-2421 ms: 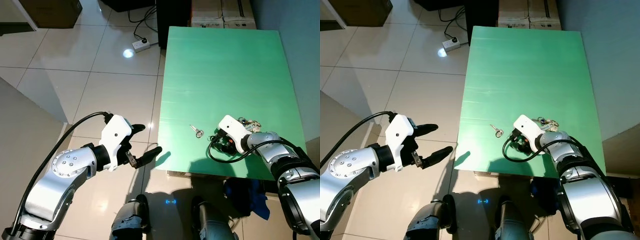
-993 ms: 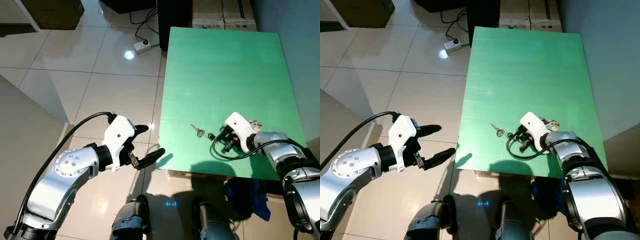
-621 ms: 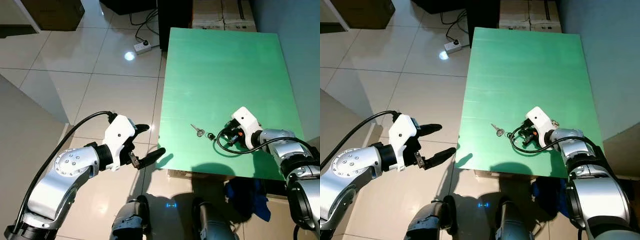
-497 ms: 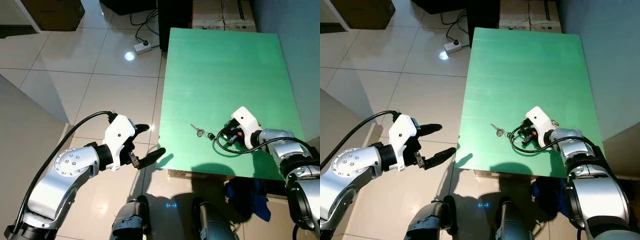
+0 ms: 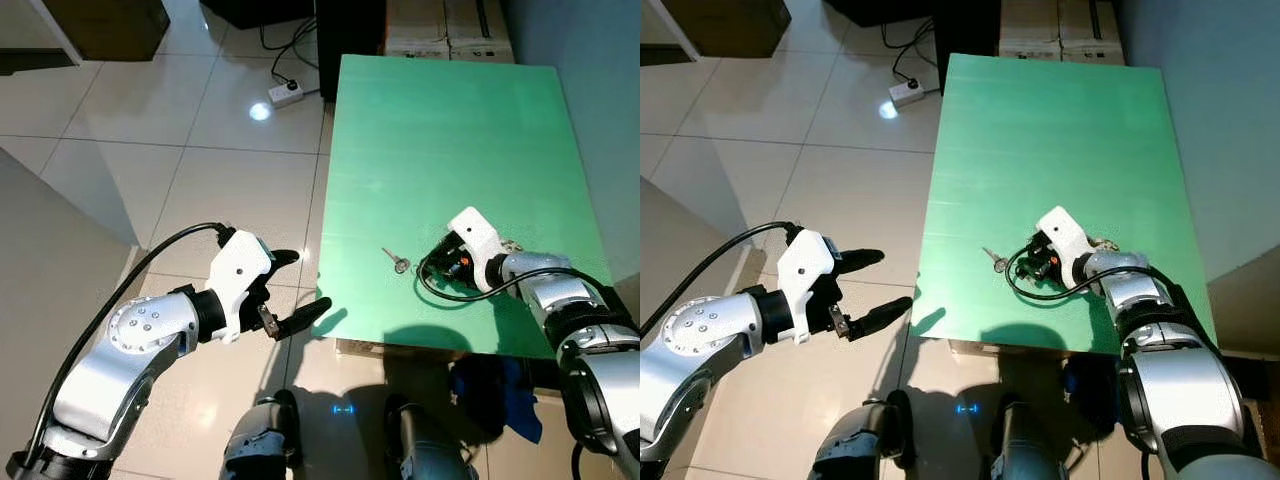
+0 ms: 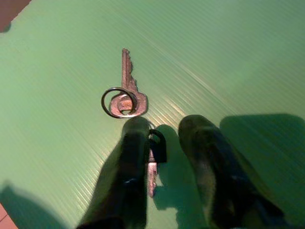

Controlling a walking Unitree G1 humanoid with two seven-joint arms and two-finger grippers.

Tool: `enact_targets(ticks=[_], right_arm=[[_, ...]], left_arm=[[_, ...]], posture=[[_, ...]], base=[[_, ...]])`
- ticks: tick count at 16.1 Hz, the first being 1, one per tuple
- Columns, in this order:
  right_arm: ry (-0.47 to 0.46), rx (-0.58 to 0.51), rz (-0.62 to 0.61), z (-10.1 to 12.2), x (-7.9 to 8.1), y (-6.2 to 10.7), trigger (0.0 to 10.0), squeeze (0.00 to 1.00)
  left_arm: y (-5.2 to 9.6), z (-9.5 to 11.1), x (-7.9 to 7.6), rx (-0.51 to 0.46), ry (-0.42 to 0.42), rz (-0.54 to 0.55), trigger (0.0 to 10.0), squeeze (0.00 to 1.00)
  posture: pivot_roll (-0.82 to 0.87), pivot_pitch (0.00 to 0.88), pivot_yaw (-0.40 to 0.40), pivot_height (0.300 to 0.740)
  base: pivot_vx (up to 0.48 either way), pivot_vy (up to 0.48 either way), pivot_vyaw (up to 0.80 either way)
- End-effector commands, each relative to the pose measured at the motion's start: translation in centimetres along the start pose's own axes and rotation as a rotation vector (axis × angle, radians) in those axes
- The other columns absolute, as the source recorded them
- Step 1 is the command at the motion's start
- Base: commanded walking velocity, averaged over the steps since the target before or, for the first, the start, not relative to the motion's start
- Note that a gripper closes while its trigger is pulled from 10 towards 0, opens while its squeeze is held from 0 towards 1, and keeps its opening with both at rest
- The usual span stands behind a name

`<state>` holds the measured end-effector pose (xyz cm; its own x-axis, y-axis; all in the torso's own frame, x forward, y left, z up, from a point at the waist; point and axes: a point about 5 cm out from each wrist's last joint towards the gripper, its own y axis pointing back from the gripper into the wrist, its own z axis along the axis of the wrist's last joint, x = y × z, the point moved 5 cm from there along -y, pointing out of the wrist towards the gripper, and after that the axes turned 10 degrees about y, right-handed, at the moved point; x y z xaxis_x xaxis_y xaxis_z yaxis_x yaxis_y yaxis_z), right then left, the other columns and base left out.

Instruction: Hang keys on a hook

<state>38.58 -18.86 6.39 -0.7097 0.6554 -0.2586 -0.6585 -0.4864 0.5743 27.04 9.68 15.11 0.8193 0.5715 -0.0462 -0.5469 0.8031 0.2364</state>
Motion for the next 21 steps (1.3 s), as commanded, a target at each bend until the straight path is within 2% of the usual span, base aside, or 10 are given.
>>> enact_targets(ticks=[1,5,7,8,9,13,21], right_arm=[[-0.012,0.022,0.024,-0.5,0.7,-0.3,10.0,1.0],[0.001,0.047,0.051,-0.9,1.5,-0.7,10.0,1.0],[0.058,0.101,-0.008,-1.5,1.0,-0.7,10.0,1.0],[0.073,0.116,-0.017,-1.6,0.9,-0.7,10.0,0.71],[0.081,0.126,-0.007,-1.8,1.0,-0.7,10.0,0.0],[0.074,0.139,0.001,-2.0,1.2,-0.8,10.0,0.0],[0.178,0.175,0.002,-2.0,0.4,-0.2,10.0,0.0]], left_arm=[[0.3,-0.2,-0.5,0.014,0.004,-0.012,10.0,0.0],[0.5,-0.3,-0.6,0.018,0.011,-0.006,10.0,0.0],[0.6,-0.4,-0.7,0.02,0.014,-0.002,10.0,0.0],[0.6,-0.4,-0.7,0.02,0.015,-0.001,10.0,0.0],[0.7,-0.4,-0.7,0.021,0.017,0.0,10.0,0.0],[0.7,-0.4,-0.7,0.023,0.019,0.003,10.0,0.0],[0.7,-0.4,-0.5,0.024,0.014,0.006,10.0,0.0]], posture=[[0.11,0.351,0.08,0.74],[0.12,0.362,0.07,0.74],[0.11,0.365,0.068,0.74],[0.11,0.365,0.069,0.74],[0.11,0.365,0.068,0.74],[0.11,0.365,0.068,0.74],[0.11,0.352,0.072,0.74]], base=[[0.0,0.0,0.0],[0.0,0.0,0.0],[0.0,0.0,0.0],[0.0,0.0,0.0],[0.0,0.0,0.0],[0.0,0.0,0.0],[0.0,0.0,0.0]])
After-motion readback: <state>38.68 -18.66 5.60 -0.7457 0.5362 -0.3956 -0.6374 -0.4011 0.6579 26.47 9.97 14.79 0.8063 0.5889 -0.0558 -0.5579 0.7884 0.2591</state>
